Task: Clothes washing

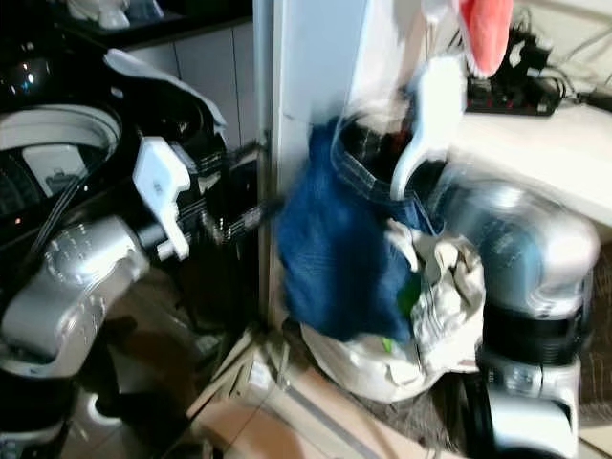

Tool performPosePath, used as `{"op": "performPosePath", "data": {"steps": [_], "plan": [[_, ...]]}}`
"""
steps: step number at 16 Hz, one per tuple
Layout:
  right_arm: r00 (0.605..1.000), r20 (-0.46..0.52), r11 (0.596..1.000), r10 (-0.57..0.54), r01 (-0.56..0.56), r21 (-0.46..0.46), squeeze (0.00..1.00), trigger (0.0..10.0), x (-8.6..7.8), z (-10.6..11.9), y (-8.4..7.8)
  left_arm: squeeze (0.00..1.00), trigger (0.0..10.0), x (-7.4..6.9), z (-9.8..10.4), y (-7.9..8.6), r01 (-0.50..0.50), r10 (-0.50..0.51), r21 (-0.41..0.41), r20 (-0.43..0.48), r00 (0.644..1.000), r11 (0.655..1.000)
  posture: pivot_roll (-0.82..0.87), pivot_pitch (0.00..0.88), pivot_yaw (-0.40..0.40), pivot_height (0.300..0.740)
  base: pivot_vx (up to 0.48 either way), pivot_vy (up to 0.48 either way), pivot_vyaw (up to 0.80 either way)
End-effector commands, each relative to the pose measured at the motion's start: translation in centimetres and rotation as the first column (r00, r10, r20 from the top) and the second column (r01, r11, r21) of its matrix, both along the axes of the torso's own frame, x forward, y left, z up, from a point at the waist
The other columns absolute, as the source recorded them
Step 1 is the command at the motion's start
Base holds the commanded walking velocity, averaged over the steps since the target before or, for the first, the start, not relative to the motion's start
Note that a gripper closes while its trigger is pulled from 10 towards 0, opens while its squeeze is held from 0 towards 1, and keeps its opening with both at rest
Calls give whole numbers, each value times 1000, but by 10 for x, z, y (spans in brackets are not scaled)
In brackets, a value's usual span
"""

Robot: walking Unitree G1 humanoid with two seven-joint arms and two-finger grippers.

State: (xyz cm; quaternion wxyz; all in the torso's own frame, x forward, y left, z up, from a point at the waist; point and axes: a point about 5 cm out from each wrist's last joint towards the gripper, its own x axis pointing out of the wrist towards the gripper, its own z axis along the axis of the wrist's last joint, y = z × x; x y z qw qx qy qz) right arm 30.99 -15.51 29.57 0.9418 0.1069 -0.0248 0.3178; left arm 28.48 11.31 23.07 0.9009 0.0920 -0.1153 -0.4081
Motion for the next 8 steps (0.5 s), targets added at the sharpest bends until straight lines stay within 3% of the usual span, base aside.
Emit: {"op": "performPosePath", "data": {"steps": [1, 4, 8], "plan": [[1000, -8, 998, -2, 3, 70, 0, 0, 0, 5, -5, 1000, 10000, 1, 8, 1, -3, 4, -22, 19, 1000, 1000, 13, 0, -50, 740, 0, 0, 0], [997, 5, 974, 73, -73, 213, 0, 0, 3, 21, 9, 1000, 10000, 6, 26, -9, -28, 32, -52, 76, 997, 998, 12, 0, -50, 740, 0, 0, 0], [982, -22, 950, 190, -178, 258, 0, 0, -3, 24, 33, 1000, 10000, 17, 14, -13, -126, 126, 5, 63, 990, 992, 12, 0, -57, 740, 0, 0, 0]]}}
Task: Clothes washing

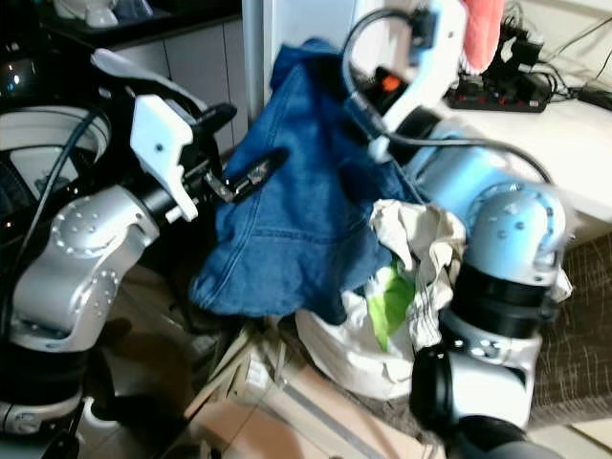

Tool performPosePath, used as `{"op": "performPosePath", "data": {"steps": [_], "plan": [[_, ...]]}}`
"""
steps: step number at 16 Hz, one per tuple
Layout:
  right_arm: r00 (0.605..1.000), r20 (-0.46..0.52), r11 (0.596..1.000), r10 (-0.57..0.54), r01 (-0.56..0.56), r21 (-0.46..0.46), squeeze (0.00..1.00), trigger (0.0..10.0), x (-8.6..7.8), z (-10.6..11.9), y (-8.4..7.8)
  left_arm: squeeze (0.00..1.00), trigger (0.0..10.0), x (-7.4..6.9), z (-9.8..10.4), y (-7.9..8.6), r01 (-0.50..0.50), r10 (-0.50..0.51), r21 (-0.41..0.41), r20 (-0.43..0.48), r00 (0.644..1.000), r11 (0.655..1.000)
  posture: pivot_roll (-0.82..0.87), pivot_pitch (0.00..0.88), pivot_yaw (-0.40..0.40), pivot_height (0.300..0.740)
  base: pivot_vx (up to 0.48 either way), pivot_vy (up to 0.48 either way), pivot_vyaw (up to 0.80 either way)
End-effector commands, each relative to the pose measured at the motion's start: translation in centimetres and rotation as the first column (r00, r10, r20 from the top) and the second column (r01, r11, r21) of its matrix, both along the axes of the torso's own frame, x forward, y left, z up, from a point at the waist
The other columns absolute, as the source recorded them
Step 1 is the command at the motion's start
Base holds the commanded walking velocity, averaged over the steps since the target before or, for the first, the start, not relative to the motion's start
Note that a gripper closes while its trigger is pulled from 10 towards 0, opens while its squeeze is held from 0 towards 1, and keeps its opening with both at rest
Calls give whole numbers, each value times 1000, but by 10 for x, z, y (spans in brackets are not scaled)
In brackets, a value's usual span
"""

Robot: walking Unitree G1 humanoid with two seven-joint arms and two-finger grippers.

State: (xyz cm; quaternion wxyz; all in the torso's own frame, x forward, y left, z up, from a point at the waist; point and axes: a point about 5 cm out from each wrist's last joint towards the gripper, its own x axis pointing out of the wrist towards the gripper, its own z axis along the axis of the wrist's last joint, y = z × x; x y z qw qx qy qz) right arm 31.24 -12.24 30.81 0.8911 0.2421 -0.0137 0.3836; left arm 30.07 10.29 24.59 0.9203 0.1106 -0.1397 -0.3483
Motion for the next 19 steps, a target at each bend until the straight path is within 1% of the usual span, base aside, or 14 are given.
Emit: {"op": "performPosePath", "data": {"steps": [1, 2, 3, 4, 5, 8, 14, 19], "plan": [[998, 41, 999, 40, -41, 13, 0, 0, -7, 11, 5, 1000, 10000, 1, -4, -5, -3, 3, 24, -14, 1000, 1000, 13, 0, -58, 740, 0, 0, 0], [997, 30, 997, 73, -74, 21, 0, 0, -10, 9, 12, 298, 10000, 0, -9, -8, 10, -11, -4, -51, 999, 1000, 12, 0, -58, 740, 0, 0, 0], [997, 24, 996, 80, -80, 24, 0, 0, -11, 9, 14, 298, 10000, 0, -10, -8, 13, -13, -13, -59, 998, 1000, 12, 0, -58, 740, 0, 0, 0], [996, 17, 996, 90, -91, 25, 0, 0, -12, 9, 15, 110, 10000, 1, -11, -8, 7, -7, -3, -63, 998, 1000, 13, 0, -58, 740, 0, 0, 0], [996, 11, 995, 92, -92, 23, 0, 0, -12, 9, 16, 0, 0, 3, -11, -6, -10, 9, -9, -68, 998, 1000, 13, 0, -58, 740, 0, 0, 0], [997, -1, 997, 81, -81, 18, 0, 0, -12, 9, 14, 0, 0, 7, -9, 0, -47, 45, -28, -66, 997, 999, 14, 0, -57, 740, 0, 0, 0], [997, -13, 997, 78, -78, 4, 0, 0, -13, 7, 14, 0, 0, 7, -10, 3, -46, 43, -36, -77, 996, 998, 16, 0, -57, 740, 0, 0, 0], [997, -19, 997, 75, -75, -5, 0, 0, -13, 5, 15, 0, 0, 8, -7, 9, -67, 64, -42, -72, 995, 997, 17, 0, -56, 740, 0, 0, 0]]}}
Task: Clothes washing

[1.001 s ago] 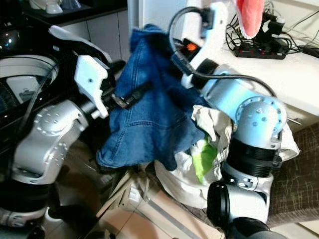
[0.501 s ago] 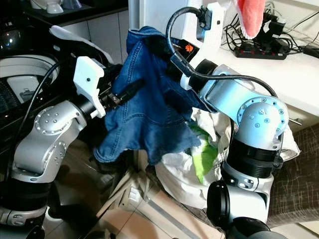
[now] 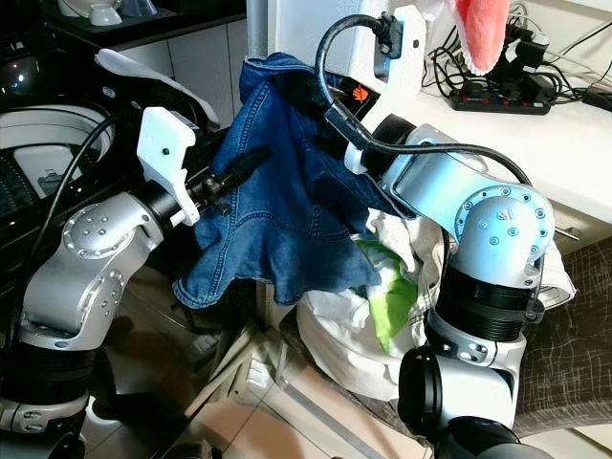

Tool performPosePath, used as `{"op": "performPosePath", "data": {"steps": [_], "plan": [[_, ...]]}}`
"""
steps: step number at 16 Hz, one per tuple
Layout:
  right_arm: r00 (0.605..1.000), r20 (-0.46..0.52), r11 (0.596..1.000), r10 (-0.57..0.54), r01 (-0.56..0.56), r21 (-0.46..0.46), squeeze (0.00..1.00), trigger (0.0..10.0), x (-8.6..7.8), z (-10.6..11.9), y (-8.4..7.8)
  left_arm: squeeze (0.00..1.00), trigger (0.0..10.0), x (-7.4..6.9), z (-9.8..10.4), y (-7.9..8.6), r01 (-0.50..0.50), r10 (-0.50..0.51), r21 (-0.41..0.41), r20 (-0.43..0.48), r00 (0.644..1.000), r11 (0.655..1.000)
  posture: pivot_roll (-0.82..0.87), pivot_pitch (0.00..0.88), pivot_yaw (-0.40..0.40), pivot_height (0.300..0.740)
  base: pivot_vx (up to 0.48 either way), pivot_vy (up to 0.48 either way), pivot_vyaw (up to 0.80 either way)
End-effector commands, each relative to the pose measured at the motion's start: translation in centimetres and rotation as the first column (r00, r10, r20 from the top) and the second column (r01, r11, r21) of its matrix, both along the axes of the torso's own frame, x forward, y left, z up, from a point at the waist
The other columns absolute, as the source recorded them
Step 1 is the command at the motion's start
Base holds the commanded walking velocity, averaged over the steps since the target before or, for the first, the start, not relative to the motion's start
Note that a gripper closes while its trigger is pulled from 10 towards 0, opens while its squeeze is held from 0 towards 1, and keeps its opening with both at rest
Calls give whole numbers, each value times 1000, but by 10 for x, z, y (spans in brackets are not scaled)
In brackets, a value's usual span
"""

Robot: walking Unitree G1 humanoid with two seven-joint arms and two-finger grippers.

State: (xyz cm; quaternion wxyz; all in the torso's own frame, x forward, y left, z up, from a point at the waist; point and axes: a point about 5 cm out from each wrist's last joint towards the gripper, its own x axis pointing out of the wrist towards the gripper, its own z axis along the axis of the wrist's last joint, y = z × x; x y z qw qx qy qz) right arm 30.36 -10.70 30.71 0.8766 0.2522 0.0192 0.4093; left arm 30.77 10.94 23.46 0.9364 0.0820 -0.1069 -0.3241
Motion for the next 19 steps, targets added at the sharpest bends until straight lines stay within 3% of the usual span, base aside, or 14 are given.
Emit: {"op": "performPosePath", "data": {"steps": [1, 5, 6, 7, 8, 9, 11, 12, 13, 14, 16, 18, 19], "plan": [[999, 35, 1000, 2, -2, -4, 0, 0, -4, 6, 0, 0, 0, 2, 4, 3, -15, 15, -4, 10, 1000, 1000, 17, 0, -55, 740, 0, 0, 0], [999, 31, 1000, -11, 11, -15, 0, 0, -4, 5, -1, 0, 0, 7, 6, 12, -73, 73, -2, 13, 997, 997, 17, 0, -54, 740, 0, 0, 0], [999, 34, 1000, -18, 19, -24, 0, 4980, -3, 5, -1, 0, 0, 9, 8, 16, -97, 97, 1, 15, 995, 995, 18, 0, -53, 740, 0, 0, 0], [999, 35, 999, -21, 22, -27, 0, 4980, -3, 5, -1, 0, 0, 10, 9, 18, -108, 108, 2, 16, 994, 994, 19, 0, -52, 740, 0, 0, 0], [999, 28, 999, -33, 34, -29, 0, 10000, -2, 4, -1, 0, 0, 12, 11, 20, -122, 122, 5, 22, 992, 992, 19, 0, -52, 740, 0, 0, 0], [999, 28, 1000, -22, 22, -17, 1000, 10000, -2, 4, -1, 0, 0, 17, 14, 29, -167, 167, 26, 32, 986, 986, 22, 0, -50, 740, 0, 0, 0], [999, 42, 1000, -6, 7, -20, 1000, 10000, -5, 5, -1, 0, 0, 24, 21, 43, -245, 241, 57, 56, 969, 968, 23, 0, -50, 740, 0, 0, 0], [997, 81, 995, -11, 19, -100, 1000, 10000, -7, 5, -4, 0, 0, 34, 30, 59, -332, 323, 96, 98, 941, 938, 29, 0, -52, 740, 0, 0, 0], [993, 115, 983, -13, 34, -181, 0, 10000, -9, 2, -7, 0, 0, 44, 43, 76, -429, 406, 144, 165, 899, 892, 34, 0, -56, 740, 0, 0, 0], [992, 129, 977, -11, 39, -212, 0, 10000, -10, 0, -8, 0, 0, 49, 52, 84, -474, 438, 173, 211, 874, 863, 34, 0, -56, 740, 0, 0, 0], [987, 161, 968, 23, 19, -250, 0, 10000, -15, -2, -7, 0, 0, 65, 120, 123, -713, 583, 164, 467, 665, 682, 39, 0, -56, 740, 0, 0, 0], [980, 185, 965, 79, -28, -261, 0, 10000, -21, -1, 3, 0, 0, 59, 181, 141, -863, 637, 23, 665, 390, 504, 37, 0, -50, 740, 0, 0, 0], [977, 189, 962, 98, -45, -270, 0, 10000, -23, -3, 7, 0, 0, 58, 192, 143, -886, 642, -21, 698, 318, 463, 34, 0, -47, 740, 0, 0, 0]]}}
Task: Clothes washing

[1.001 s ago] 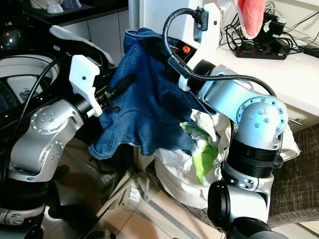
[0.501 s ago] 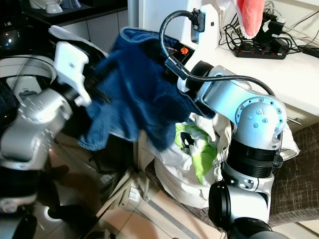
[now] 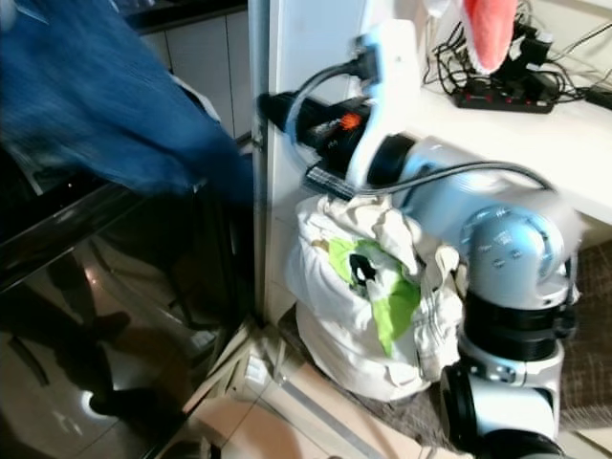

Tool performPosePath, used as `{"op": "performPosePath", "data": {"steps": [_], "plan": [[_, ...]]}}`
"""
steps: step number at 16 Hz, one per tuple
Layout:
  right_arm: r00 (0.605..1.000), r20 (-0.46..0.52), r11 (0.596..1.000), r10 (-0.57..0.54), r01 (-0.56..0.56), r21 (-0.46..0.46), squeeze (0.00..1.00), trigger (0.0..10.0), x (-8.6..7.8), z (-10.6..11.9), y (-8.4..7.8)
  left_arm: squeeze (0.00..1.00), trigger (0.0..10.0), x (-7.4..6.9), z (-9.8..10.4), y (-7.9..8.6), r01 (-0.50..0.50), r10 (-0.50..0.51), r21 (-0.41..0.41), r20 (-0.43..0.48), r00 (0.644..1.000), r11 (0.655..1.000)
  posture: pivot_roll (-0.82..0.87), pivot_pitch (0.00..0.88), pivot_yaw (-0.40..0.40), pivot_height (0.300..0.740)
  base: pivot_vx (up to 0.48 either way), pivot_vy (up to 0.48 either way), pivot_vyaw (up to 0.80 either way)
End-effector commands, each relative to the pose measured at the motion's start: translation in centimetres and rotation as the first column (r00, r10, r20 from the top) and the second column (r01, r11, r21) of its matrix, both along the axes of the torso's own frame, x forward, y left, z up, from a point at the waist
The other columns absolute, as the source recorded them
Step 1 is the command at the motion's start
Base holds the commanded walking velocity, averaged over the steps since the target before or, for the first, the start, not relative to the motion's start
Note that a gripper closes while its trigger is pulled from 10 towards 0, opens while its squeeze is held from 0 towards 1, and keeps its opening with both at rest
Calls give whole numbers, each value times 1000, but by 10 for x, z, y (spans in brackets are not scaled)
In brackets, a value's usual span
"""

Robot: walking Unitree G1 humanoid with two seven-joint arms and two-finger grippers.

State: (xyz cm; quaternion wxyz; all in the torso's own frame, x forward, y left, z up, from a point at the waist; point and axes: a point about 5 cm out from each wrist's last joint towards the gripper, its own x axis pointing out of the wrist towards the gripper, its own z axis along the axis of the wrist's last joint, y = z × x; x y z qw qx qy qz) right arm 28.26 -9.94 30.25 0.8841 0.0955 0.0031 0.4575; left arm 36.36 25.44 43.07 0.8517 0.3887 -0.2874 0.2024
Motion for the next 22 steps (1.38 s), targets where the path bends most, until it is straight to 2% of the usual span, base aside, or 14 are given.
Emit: {"op": "performPosePath", "data": {"steps": [1, 3, 4, 5, 6, 7, 8, 9, 10, 11, 12, 13, 16, 22], "plan": [[1000, 19, 1000, 16, -15, -12, 0, 10000, -3, -1, 3, 0, 0, 4, -1, 0, -73, 72, 48, 32, 997, 996, 29, 0, -42, 740, 0, 0, 0], [1000, 10, 998, 29, -28, -57, 0, 10000, -6, -12, 9, 0, 0, 15, -13, 0, -171, 171, 130, 11, 985, 977, 25, 0, -39, 740, 0, 0, 0], [999, 5, 996, 32, -32, -79, 0, 10000, -8, -16, 11, 0, 0, 24, -29, 0, -149, 155, 94, -61, 986, 984, 25, 0, -39, 740, 0, 0, 0], [999, -2, 995, 34, -34, -90, 0, 10000, -9, -20, 13, 0, 0, 35, -56, 1, -136, 145, 59, -212, 966, 989, 25, 0, -40, 740, 0, 0, 0], [999, -10, 993, 31, -32, -112, 0, 10000, -10, -24, 15, 0, 2235, 42, -85, 1, -98, 75, -64, -295, 952, 993, 21, 0, -38, 740, 0, 0, 0], [999, -18, 991, 33, -35, -129, 0, 10000, -10, -28, 17, 0, 10000, 45, -102, 1, -100, 65, -75, -375, 925, 992, 21, 0, -38, 740, 0, 0, 0], [999, -38, 985, 38, -44, -165, 0, 10000, -13, -35, 20, 0, 10000, 48, -136, 3, -143, 64, -118, -508, 859, 983, 17, 0, -36, 740, 0, 0, 0], [997, -57, 979, 46, -56, -194, 0, 10000, -15, -41, 21, 0, 10000, 48, -170, 5, -185, 75, -99, -659, 748, 978, 17, 0, -36, 740, 0, 0, 0], [996, -64, 975, 55, -68, -213, 0, 10000, -17, -45, 22, 0, 10000, 45, -189, 5, -201, 31, -144, -734, 678, 969, 8, 0, -31, 740, 0, 0, 0], [996, -69, 973, 60, -74, -218, 0, 10000, -19, -46, 22, 0, 10000, 45, -196, 4, -204, -11, -190, -757, 653, 960, 8, 0, -31, 740, 0, 0, 0], [994, -79, 971, 69, -85, -223, 0, 10000, -20, -47, 22, 1000, 10000, 44, -202, 3, -201, -61, -234, -782, 620, 951, 7, 0, -30, 740, 0, 0, 0], [992, -94, 970, 82, -101, -223, 0, 10000, -22, -49, 22, 1000, 10000, 45, -199, 3, -199, -101, -276, -786, 610, 940, 16, 0, -38, 740, 0, 0, 0], [989, -103, 966, 103, -124, -229, 0, 10000, -23, -50, 23, 1000, 10000, 43, -185, 13, -215, -54, -231, -790, 611, 949, 30, 0, -52, 740, 0, 0, 0], [992, -95, 970, 82, -101, -221, 0, 10000, -14, -47, 24, 1000, 10000, 39, -128, 32, -223, 73, -118, -713, 697, 968, 52, 0, -72, 740, 0, 0, 0]]}}
